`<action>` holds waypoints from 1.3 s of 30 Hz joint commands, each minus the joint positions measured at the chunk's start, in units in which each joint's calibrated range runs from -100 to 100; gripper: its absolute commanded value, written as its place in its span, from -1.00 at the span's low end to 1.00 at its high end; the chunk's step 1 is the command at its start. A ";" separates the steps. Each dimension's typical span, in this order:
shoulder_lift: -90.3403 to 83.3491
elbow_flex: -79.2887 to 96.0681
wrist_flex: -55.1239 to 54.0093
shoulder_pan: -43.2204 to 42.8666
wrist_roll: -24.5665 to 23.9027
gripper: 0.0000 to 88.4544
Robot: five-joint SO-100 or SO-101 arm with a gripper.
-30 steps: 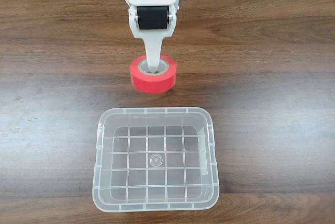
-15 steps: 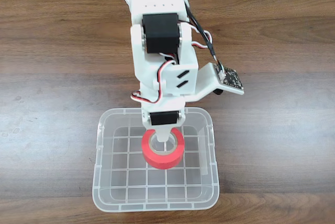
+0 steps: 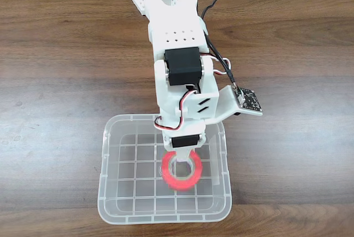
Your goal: Grab the tape and place it in the box.
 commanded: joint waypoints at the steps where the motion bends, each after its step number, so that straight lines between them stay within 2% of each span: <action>1: -2.83 -5.95 0.23 0.59 0.24 -0.67; 16: -3.63 -6.21 2.28 3.00 0.24 -0.67; 22: -9.02 -6.21 2.45 2.86 0.24 -0.68; 27: -15.14 -6.21 8.45 2.27 -0.03 -0.98; 34: -24.15 -6.12 18.64 2.20 -0.19 -0.97; 39: -33.80 -2.88 19.41 2.20 0.18 -0.97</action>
